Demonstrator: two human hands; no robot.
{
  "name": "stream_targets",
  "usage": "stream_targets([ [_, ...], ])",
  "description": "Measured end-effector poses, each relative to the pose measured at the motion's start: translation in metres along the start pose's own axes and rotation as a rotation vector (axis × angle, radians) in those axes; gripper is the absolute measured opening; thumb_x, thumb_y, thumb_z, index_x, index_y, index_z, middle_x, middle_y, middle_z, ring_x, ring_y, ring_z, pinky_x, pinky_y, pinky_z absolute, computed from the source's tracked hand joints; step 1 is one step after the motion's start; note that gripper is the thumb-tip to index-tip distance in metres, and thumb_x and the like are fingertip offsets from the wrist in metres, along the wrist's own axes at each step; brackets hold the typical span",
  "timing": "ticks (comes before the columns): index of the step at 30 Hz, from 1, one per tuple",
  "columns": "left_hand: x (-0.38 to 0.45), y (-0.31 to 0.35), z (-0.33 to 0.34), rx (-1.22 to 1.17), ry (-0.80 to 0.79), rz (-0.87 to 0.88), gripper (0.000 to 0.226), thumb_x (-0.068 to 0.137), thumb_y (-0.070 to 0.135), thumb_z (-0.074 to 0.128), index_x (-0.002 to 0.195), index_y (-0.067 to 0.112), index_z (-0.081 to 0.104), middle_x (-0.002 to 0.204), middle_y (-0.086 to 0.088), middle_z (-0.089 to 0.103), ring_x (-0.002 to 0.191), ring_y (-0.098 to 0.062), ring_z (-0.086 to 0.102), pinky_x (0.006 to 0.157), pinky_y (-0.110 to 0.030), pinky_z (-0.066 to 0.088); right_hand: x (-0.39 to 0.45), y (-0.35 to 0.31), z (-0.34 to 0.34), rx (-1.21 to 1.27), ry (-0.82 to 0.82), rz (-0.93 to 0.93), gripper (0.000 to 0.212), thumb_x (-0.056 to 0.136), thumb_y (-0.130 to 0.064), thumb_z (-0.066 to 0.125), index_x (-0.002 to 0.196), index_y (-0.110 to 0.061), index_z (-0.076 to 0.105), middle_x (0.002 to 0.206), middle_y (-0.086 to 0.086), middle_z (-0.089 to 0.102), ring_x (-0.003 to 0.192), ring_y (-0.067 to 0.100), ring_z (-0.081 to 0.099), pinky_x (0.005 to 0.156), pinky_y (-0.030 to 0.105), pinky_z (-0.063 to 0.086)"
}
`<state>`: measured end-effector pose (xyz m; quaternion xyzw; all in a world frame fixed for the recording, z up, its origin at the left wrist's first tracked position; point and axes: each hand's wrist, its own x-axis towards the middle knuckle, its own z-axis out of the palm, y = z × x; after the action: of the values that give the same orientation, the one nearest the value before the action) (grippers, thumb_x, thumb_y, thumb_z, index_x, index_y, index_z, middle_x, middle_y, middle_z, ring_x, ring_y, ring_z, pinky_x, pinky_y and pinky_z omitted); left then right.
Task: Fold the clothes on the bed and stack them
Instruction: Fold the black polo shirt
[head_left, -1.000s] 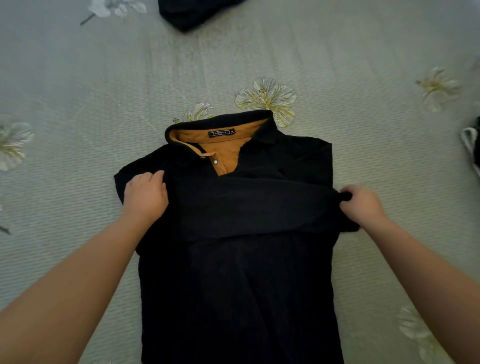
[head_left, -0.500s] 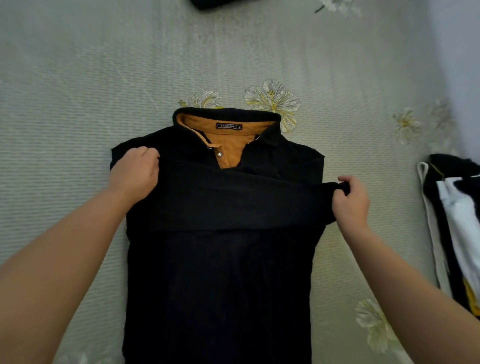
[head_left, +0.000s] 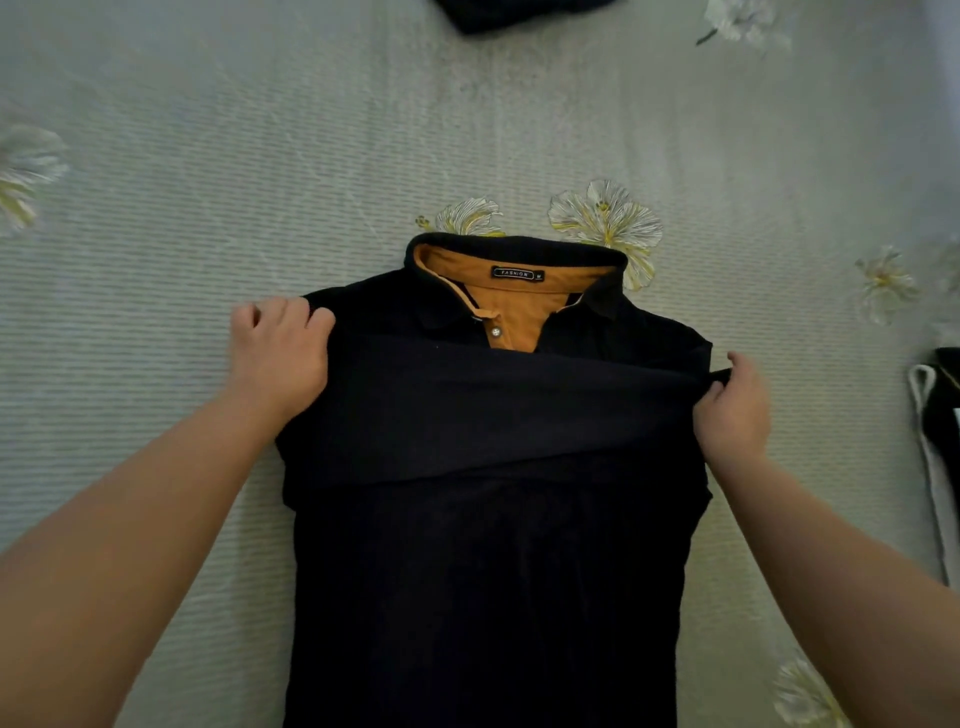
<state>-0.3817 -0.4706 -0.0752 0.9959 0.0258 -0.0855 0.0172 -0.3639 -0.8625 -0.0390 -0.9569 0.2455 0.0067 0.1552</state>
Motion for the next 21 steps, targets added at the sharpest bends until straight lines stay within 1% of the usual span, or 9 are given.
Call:
stream_targets([
  [3,-0.011,0.016,-0.001,-0.179,0.260,0.004,0.026,0.080,0.006,0.047,0.102,-0.004,0.058,0.103,-0.027,0.057,0.096,-0.040,0.050,0.081,-0.049,0.031,0.002,0.005,0.013,-0.051,0.003,0.001,0.047,0.094,-0.008,0.040,0.139,0.000,0.030,0.133,0.028,0.039,0.123,0.037,0.036,0.100,0.038,0.025],
  [6,-0.043,0.037,0.005,-0.225,0.349,0.325,0.035,0.079,0.025,0.048,0.100,0.000,0.060,0.102,-0.023,0.062,0.101,-0.032,0.044,0.083,-0.044,0.034,0.001,0.011,0.021,-0.024,0.014,0.012,0.050,0.095,-0.015,0.042,0.139,0.005,0.028,0.134,0.029,0.039,0.125,0.038,0.035,0.102,0.038,0.023],
  [9,-0.076,0.049,0.015,-0.196,0.167,0.527,0.045,0.077,0.032,0.045,0.101,0.000,0.066,0.105,-0.022,0.065,0.106,-0.033,0.052,0.090,-0.046,0.039,-0.007,0.021,0.021,0.223,0.032,0.187,0.047,0.095,-0.019,0.043,0.135,0.002,0.035,0.130,0.021,0.047,0.121,0.029,0.044,0.098,0.028,0.030],
  [11,-0.086,0.050,0.018,-0.180,0.106,0.508,0.039,0.075,0.012,0.044,0.103,-0.006,0.065,0.107,-0.027,0.063,0.103,-0.042,0.060,0.089,-0.054,0.043,-0.019,0.029,0.020,0.406,0.027,0.270,0.038,0.092,-0.011,0.044,0.127,0.001,0.043,0.109,0.015,0.052,0.100,0.022,0.050,0.079,0.022,0.037],
  [13,-0.087,0.047,0.017,-0.181,0.105,0.456,0.043,0.063,-0.020,0.052,0.104,-0.013,0.062,0.108,-0.035,0.060,0.099,-0.052,0.057,0.087,-0.059,0.034,-0.031,0.034,0.017,0.469,0.026,0.244,0.032,0.087,0.000,0.043,0.118,0.002,0.048,0.099,0.010,0.051,0.089,0.019,0.048,0.063,0.017,0.038],
  [15,-0.088,0.043,0.016,-0.170,0.070,0.426,0.066,0.043,-0.037,0.060,0.106,-0.016,0.059,0.109,-0.039,0.057,0.099,-0.056,0.054,0.086,-0.059,0.029,-0.035,0.037,0.012,0.398,0.043,0.151,0.032,0.086,0.003,0.042,0.118,0.003,0.048,0.100,0.014,0.053,0.092,0.024,0.051,0.068,0.017,0.038],
  [17,-0.090,0.040,0.015,-0.132,0.004,0.410,0.075,0.042,-0.038,0.061,0.114,-0.015,0.055,0.117,-0.038,0.053,0.108,-0.054,0.050,0.092,-0.054,0.029,-0.034,0.040,0.008,0.263,0.010,0.016,0.038,0.086,0.003,0.043,0.124,0.004,0.044,0.114,0.022,0.053,0.105,0.031,0.050,0.085,0.028,0.036],
  [19,-0.095,0.033,0.018,-0.090,-0.120,0.377,0.074,0.068,-0.027,0.051,0.136,-0.003,0.034,0.143,-0.028,0.029,0.134,-0.041,0.025,0.109,-0.042,0.013,-0.033,0.045,0.008,0.084,-0.095,-0.076,0.047,0.087,0.002,0.044,0.134,-0.001,0.037,0.120,0.026,0.046,0.107,0.036,0.046,0.087,0.032,0.035],
  [21,-0.098,0.027,0.020,-0.024,-0.291,0.343,0.072,0.085,-0.010,0.039,0.145,0.011,0.005,0.154,-0.012,-0.003,0.142,-0.026,-0.005,0.112,-0.032,-0.006,-0.036,0.051,0.013,-0.109,-0.158,-0.135,0.053,0.090,-0.004,0.044,0.141,-0.005,0.029,0.116,0.029,0.043,0.104,0.039,0.043,0.089,0.040,0.035],
])
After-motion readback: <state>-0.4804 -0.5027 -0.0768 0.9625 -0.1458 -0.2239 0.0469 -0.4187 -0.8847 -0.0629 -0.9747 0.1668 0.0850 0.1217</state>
